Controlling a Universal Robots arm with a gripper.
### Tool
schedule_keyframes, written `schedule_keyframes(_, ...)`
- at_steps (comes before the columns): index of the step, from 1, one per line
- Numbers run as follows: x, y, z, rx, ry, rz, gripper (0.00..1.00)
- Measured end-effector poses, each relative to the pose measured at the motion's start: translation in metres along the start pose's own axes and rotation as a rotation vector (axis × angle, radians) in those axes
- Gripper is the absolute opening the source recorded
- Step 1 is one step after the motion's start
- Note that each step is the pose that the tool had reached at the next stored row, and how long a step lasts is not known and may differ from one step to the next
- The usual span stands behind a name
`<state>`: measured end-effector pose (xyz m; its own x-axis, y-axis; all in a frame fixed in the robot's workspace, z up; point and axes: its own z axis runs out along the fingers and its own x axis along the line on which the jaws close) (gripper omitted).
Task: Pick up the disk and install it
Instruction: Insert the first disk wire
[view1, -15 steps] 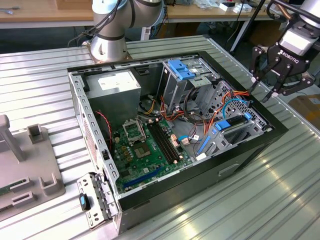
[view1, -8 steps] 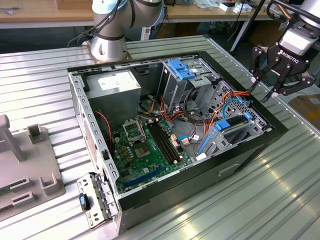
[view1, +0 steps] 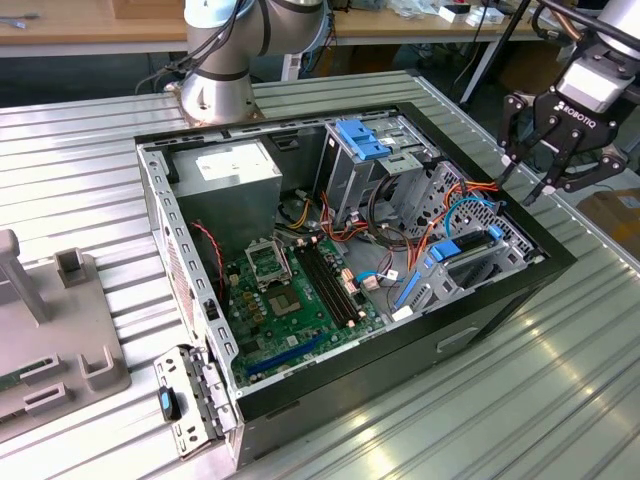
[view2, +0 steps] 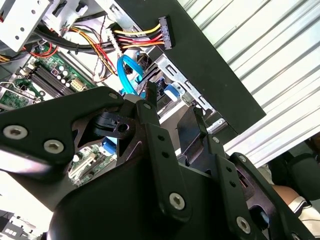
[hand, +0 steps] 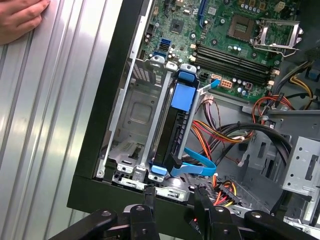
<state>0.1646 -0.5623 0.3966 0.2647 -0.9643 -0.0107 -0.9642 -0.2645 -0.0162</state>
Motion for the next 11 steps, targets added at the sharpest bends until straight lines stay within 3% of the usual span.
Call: schedule_keyframes(11, -0.0026, -0.0073, 0.0032, -0.0008, -0.0013, -0.07, 0.44)
